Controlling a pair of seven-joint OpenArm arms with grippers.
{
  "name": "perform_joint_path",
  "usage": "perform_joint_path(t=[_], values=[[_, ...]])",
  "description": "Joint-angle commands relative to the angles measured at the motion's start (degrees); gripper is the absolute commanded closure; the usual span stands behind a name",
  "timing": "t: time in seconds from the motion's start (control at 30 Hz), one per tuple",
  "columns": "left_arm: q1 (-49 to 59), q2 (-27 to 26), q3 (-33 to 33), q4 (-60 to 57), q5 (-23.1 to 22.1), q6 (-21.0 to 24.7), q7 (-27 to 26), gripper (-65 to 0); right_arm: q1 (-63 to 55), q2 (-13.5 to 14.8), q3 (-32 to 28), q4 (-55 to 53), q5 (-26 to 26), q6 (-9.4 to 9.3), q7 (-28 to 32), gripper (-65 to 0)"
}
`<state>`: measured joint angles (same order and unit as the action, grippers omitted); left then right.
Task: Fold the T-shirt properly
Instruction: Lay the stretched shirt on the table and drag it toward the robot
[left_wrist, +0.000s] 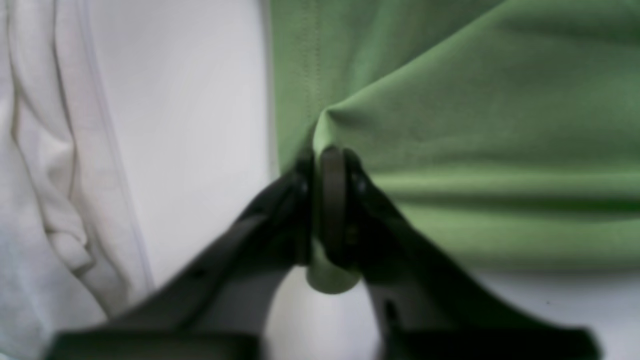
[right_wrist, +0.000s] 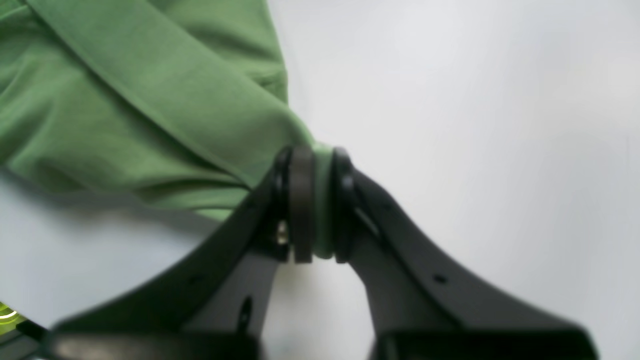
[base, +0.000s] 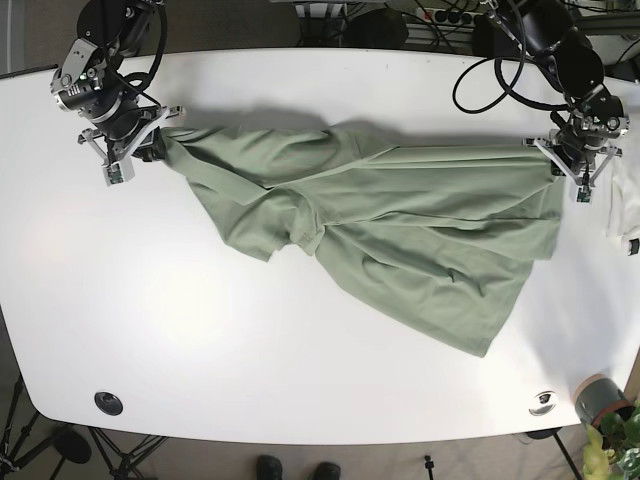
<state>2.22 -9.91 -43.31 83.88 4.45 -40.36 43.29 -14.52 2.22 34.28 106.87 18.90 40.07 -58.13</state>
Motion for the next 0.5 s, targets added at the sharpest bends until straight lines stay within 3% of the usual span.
perform_joint_path(t=[0.0,0.13,0.2,0.4,0.47], values=[[-0.59,-1.12,0.01,1.35,-0.18,0.36,-0.78,-13.3,0.33,0.55,0.22,0.95,0.23,-0.07,1.03,0.0],[-0.59,-1.12,0.01,1.35,-0.62,0.36,-0.78,-32.9,0.33,0.55,0.13,1.04,0.58,-0.07,1.03,0.0],[-0.59,-1.21,0.01,1.35,-2.56,0.36,-0.69,-38.9,0.33,0.55,0.13,1.04,0.58,-0.07,1.03,0.0],[-0.68,-5.34,0.01,1.18,-13.11,0.36,5.64,-40.3,0.41,0.37,-0.04,1.31,0.58,-0.07,1.03,0.0],[-0.77,-7.10,0.01,1.27,-18.91,0.36,8.01,-40.4,1.03,0.29,-0.04,1.31,0.58,-0.07,1.03,0.0]])
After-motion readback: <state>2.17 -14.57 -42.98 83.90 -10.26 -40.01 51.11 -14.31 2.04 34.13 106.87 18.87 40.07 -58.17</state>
